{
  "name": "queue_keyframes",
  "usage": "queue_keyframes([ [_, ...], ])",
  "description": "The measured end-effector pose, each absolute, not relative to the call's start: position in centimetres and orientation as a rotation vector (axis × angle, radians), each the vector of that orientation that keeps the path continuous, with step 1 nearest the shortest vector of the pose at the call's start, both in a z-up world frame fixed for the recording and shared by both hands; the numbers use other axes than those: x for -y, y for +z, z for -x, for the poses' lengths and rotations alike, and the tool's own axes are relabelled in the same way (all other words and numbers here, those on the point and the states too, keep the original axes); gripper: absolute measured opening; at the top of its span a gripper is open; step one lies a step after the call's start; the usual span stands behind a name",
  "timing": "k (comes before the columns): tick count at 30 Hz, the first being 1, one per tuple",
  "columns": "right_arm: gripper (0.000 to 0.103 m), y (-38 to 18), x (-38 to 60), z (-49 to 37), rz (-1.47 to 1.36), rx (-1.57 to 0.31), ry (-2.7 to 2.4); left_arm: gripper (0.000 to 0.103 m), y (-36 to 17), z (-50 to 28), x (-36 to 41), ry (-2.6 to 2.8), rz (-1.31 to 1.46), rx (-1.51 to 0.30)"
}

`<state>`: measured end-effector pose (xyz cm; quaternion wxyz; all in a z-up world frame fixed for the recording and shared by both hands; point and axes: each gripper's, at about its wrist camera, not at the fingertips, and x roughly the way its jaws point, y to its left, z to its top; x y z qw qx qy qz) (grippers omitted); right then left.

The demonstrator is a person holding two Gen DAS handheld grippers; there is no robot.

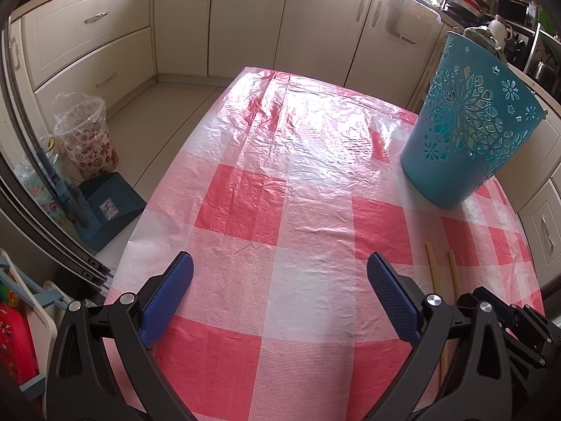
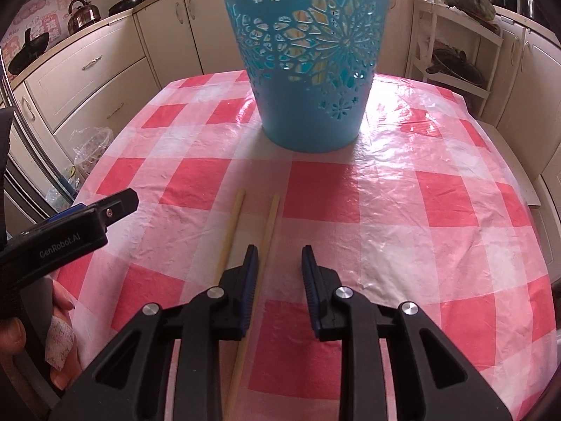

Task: Organize utensils
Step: 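Move the right tool back over the remaining wooden sticks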

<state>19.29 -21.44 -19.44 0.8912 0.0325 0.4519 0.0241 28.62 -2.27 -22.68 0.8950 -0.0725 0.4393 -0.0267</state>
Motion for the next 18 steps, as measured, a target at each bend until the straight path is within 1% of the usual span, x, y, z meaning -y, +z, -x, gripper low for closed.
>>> queue_keyframes([
  [3,0.022,-19.3,22.6,-18.0,-0.078,-0.939,0.032,0.095,-22.7,-28.6,2.3,-0.055,0.150,-0.910],
  [4,0.014,-19.4,23.1,-17.5,-0.080,-0.949,0.017,0.095,-22.7,-28.6,2.3,-0.056,0.151,-0.910],
  [5,0.012,-19.4,23.6,-17.0,-0.086,-0.944,0.009,0.095,-22.7,-28.6,2.3,-0.055,0.150,-0.910],
  [7,0.012,-19.4,24.5,-16.0,-0.111,-0.946,0.001,0.095,-22.7,-28.6,2.3,-0.056,0.150,-0.910],
  [10,0.012,-19.3,25.3,-15.3,-0.152,-0.954,0.010,0.095,-22.7,-28.6,2.3,-0.055,0.148,-0.911],
  [14,0.024,-18.9,25.5,-15.5,-0.197,-0.944,0.026,0.095,-22.7,-28.6,2.2,-0.054,0.145,-0.913],
  [18,0.024,-19.0,25.1,-15.9,-0.173,-0.973,0.012,0.095,-22.7,-28.6,2.3,-0.053,0.143,-0.913],
])
